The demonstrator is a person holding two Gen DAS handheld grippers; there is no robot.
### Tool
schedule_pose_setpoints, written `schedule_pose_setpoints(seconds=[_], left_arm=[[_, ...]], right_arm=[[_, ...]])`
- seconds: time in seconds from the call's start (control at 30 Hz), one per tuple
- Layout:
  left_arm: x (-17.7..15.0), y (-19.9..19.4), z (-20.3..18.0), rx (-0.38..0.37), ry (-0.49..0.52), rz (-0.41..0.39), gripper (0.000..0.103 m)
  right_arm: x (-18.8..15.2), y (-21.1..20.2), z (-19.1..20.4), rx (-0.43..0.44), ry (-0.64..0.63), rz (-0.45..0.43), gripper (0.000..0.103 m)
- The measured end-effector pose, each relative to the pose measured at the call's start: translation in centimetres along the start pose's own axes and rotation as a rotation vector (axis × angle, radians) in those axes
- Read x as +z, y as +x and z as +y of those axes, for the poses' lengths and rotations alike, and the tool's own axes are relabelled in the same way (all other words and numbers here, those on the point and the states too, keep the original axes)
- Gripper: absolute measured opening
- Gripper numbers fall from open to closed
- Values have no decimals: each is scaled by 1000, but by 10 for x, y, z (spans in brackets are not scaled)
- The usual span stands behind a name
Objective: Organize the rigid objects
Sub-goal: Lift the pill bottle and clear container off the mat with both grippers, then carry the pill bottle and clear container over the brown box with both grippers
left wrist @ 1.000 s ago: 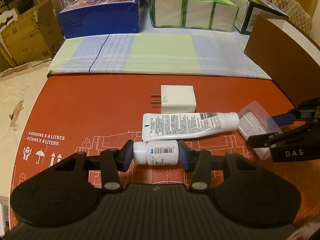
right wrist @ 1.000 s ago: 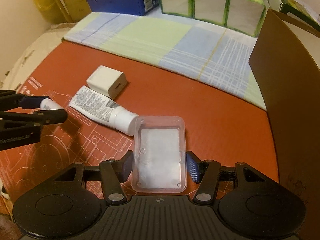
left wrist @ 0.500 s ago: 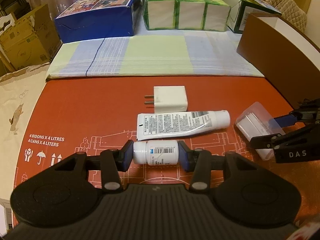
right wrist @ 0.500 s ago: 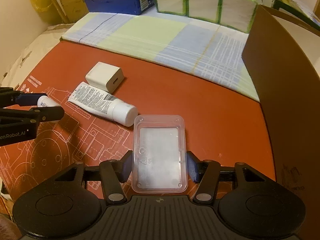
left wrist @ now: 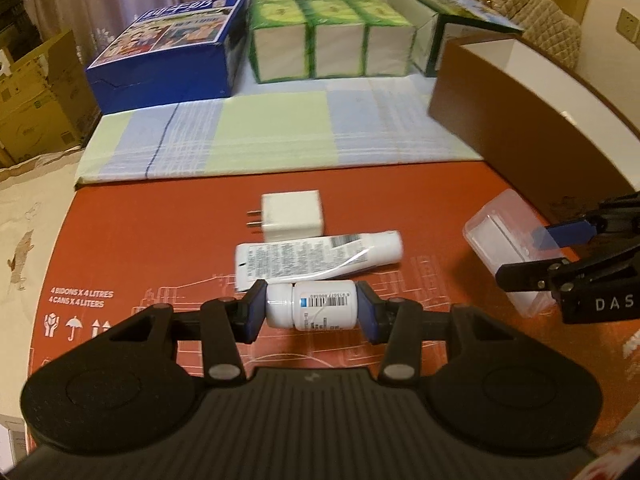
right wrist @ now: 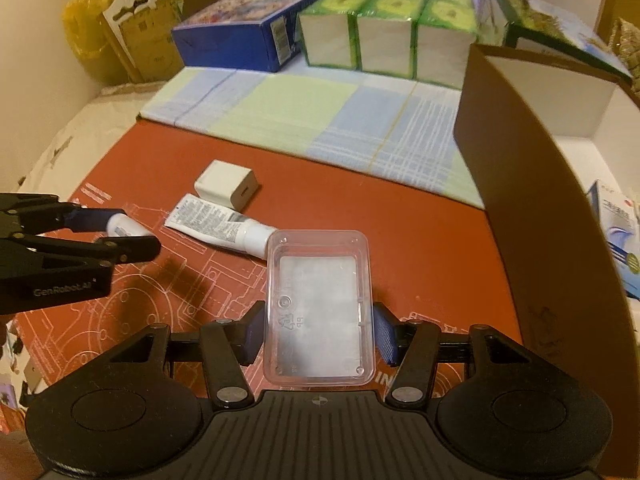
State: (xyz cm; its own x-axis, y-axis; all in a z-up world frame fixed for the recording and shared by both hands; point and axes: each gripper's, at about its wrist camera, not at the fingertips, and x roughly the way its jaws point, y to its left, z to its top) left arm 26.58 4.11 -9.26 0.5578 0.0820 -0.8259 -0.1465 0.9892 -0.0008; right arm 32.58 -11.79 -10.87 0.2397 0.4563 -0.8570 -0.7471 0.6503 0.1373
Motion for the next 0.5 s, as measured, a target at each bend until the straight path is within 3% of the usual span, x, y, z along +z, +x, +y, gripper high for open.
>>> schedule_pose_setpoints(seconds=[0.5], left_arm=[[17, -25, -59, -99, 120, -52, 42]], right_arm=[[-27, -63, -20, -48, 81, -92, 52]])
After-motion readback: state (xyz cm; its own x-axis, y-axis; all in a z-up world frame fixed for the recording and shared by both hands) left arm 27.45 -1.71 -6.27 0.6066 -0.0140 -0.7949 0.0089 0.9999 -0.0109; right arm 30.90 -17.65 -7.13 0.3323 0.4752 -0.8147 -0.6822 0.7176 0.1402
